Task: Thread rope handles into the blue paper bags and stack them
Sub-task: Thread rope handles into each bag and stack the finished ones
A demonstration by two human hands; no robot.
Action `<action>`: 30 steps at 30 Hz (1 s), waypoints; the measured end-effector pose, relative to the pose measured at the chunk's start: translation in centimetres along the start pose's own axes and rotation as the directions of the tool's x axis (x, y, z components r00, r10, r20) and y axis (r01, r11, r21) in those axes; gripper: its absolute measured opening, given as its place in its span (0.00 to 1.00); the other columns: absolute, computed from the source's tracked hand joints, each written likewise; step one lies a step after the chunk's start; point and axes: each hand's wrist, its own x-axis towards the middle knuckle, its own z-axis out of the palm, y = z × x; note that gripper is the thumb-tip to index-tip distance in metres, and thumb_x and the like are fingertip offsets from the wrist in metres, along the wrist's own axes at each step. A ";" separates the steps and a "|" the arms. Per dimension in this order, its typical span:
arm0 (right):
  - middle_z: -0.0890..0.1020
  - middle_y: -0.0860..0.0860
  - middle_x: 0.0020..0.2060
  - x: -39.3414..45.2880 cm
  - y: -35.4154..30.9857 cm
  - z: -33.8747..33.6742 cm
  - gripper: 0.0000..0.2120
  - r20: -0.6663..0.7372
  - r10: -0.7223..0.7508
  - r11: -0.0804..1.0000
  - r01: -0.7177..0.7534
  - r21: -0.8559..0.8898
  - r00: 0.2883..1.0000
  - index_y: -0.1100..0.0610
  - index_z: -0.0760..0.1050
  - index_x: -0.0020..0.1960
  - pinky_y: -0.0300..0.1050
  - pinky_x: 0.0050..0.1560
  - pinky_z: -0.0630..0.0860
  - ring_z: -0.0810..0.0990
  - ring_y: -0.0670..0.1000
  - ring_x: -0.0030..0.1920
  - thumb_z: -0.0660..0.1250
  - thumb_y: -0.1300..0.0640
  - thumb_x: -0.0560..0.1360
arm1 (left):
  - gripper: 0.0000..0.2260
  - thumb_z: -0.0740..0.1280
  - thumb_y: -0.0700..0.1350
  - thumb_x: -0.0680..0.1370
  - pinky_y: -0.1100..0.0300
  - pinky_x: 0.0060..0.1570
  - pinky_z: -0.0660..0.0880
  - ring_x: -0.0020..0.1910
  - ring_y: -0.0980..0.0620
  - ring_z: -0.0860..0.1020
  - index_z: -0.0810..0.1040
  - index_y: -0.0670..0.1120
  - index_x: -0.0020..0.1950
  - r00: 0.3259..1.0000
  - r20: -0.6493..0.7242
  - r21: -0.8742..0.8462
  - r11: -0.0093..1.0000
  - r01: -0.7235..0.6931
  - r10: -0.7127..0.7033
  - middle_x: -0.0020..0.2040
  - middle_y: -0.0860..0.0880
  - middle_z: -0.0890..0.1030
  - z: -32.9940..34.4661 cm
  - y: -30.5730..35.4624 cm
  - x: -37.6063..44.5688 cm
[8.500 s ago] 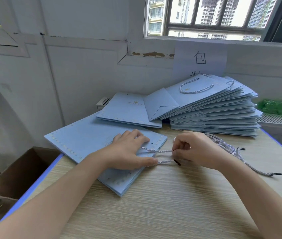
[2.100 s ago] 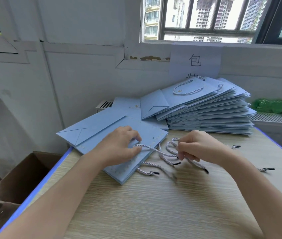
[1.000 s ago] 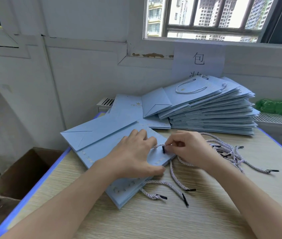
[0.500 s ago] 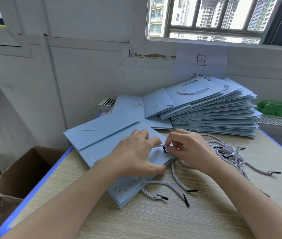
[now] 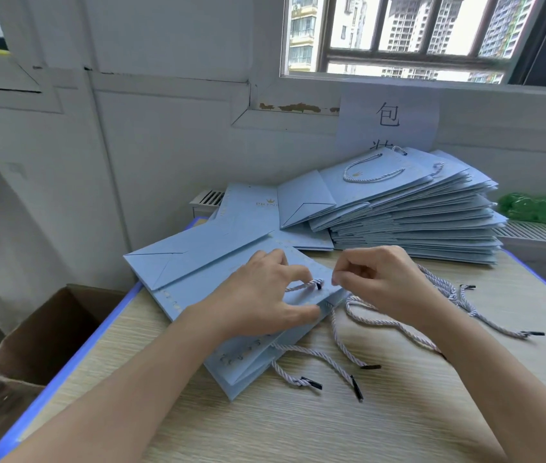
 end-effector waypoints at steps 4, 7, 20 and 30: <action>0.73 0.46 0.21 -0.3 -0.9 -0.4 0.06 0.151 0.012 0.986 -0.037 0.164 0.988 0.55 0.84 0.37 0.31 0.27 0.61 0.66 0.42 0.23 0.70 0.61 0.71 | 0.18 0.64 0.58 0.76 0.58 0.58 0.66 0.58 0.54 0.67 0.70 0.61 0.65 1.000 0.017 -0.069 0.997 0.021 -0.020 0.54 0.51 0.70 -0.2 -0.5 0.1; 0.74 0.50 0.23 -0.3 -0.9 -1.1 0.05 0.184 0.022 0.941 -0.083 0.328 0.983 0.55 0.84 0.38 0.34 0.26 0.61 0.65 0.45 0.24 0.69 0.57 0.68 | 0.15 0.65 0.56 0.76 0.61 0.53 0.64 0.57 0.55 0.70 0.72 0.61 0.62 0.999 -0.016 -0.179 0.983 0.033 -0.037 0.55 0.51 0.74 -0.7 -0.7 0.2; 0.67 0.51 0.23 -0.1 0.9 -1.4 0.18 0.025 0.279 0.854 -0.236 -0.463 0.960 0.58 0.66 0.26 0.42 0.29 0.59 0.65 0.53 0.29 0.62 0.53 0.72 | 0.14 0.62 0.63 0.68 0.60 0.53 0.65 0.55 0.55 0.69 0.71 0.65 0.52 0.998 0.001 -0.197 0.978 0.064 -0.065 0.53 0.53 0.73 -0.4 -1.2 0.4; 0.76 0.50 0.21 0.2 0.0 2.5 0.05 0.043 0.207 0.962 -0.212 0.171 0.977 0.49 0.82 0.46 0.31 0.23 0.63 0.66 0.44 0.17 0.67 0.55 0.75 | 0.02 0.63 0.59 0.75 0.61 0.55 0.68 0.53 0.58 0.72 0.74 0.66 0.46 0.997 -0.041 -0.281 0.959 0.046 -0.060 0.51 0.56 0.77 -0.9 -1.2 0.5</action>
